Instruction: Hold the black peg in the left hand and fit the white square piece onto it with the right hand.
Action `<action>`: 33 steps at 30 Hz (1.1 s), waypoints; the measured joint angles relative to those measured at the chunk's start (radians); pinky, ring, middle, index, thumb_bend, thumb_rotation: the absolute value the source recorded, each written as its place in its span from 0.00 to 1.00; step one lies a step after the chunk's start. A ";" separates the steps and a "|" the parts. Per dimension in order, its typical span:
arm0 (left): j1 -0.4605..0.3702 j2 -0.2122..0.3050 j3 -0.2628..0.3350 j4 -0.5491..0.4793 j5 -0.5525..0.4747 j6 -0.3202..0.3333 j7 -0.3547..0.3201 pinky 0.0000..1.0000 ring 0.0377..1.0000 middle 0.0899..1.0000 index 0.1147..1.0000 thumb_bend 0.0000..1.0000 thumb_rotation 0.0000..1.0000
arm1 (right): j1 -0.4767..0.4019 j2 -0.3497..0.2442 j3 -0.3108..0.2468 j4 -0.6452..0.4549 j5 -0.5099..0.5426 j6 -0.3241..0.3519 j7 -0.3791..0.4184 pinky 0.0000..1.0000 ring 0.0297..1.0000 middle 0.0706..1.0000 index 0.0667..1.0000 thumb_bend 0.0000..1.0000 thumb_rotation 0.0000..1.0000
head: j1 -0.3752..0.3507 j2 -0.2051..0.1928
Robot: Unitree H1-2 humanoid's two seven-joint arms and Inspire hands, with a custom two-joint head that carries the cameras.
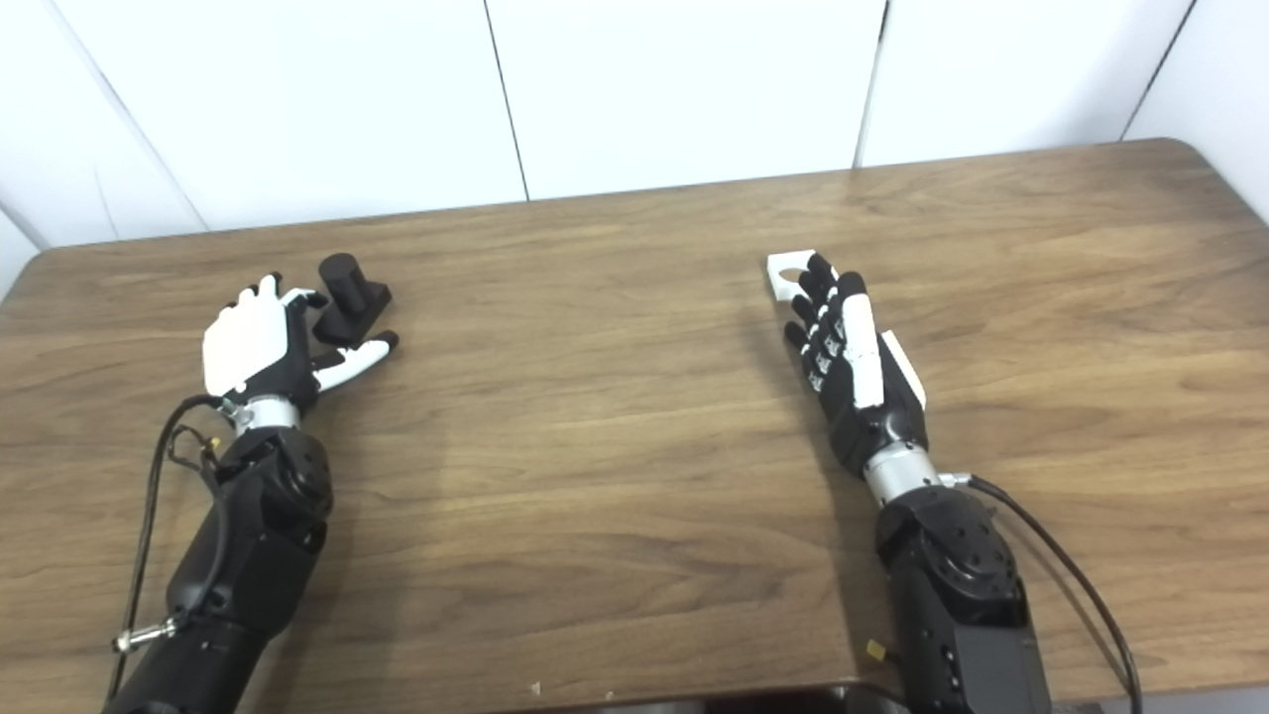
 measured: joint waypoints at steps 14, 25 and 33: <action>-0.001 0.000 0.005 0.001 -0.052 -0.040 0.061 1.00 1.00 0.92 0.48 0.63 0.35 | 0.003 -0.001 -0.001 -0.002 0.002 0.000 0.001 0.99 1.00 1.00 0.99 0.55 1.00 | 0.012 0.005; -0.004 -0.001 0.006 0.001 -0.072 -0.073 0.126 1.00 0.99 0.89 0.42 0.51 0.08 | 0.006 -0.008 0.000 -0.005 0.004 0.000 0.002 1.00 1.00 1.00 0.99 0.55 1.00 | 0.015 0.011; -0.005 -0.007 0.007 0.000 -0.084 -0.085 0.153 1.00 0.99 0.89 0.42 0.51 0.07 | 0.017 -0.013 0.000 -0.018 0.004 0.002 0.002 1.00 1.00 1.00 1.00 0.55 1.00 | 0.015 0.014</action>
